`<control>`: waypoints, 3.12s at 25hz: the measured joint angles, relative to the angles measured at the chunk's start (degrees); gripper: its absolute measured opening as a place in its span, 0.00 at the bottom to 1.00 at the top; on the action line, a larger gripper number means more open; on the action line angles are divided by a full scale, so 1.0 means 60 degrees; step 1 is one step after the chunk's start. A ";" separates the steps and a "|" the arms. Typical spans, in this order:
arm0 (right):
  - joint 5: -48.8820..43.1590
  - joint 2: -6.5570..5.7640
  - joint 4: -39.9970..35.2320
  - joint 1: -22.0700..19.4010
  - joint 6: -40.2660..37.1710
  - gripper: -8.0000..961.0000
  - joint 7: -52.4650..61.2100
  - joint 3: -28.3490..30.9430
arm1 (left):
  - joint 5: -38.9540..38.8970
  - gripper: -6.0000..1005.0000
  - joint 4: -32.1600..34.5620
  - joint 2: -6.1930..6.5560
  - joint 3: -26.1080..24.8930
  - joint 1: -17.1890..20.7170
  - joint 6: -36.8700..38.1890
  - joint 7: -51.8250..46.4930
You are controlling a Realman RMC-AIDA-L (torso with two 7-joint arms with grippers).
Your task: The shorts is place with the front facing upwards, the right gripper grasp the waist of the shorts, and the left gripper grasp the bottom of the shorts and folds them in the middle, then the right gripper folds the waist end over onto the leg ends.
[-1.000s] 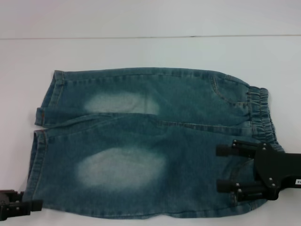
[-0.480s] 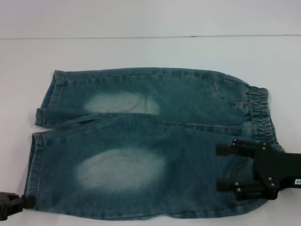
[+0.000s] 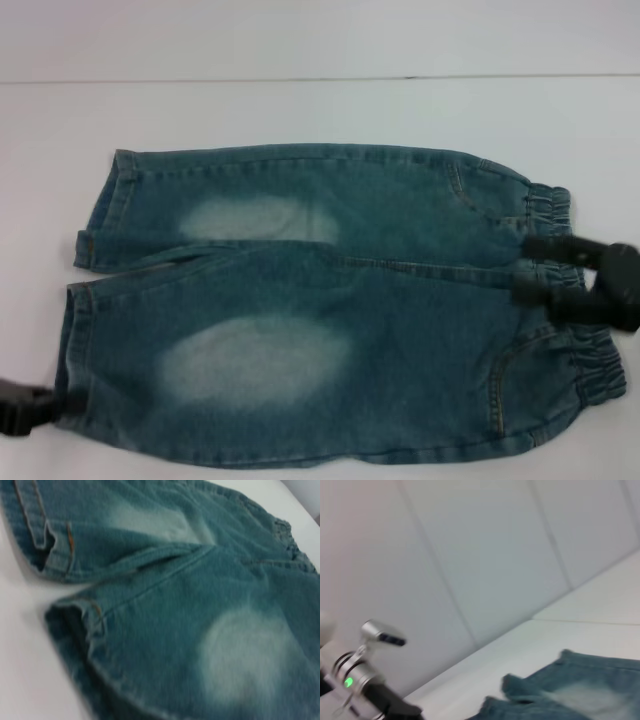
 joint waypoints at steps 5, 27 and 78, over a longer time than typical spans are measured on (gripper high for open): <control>-0.0393 -0.0240 -0.1681 0.0101 -0.0108 0.98 0.3049 -0.0213 | -0.0154 0.00 -0.0214 -0.0029 -0.0027 -0.0440 -0.0423 -0.0248; -0.6393 -0.0286 -0.4678 0.1521 -0.1206 0.98 0.3891 -0.1919 | -0.0969 0.00 -0.0266 -0.0186 -0.0101 -0.0659 -0.1345 -0.0537; -0.6448 0.0033 -0.4342 0.1866 -0.0493 0.50 0.4222 -0.3388 | -0.1125 0.00 -0.0393 -0.0300 -0.0056 -0.0503 -0.1227 -0.0108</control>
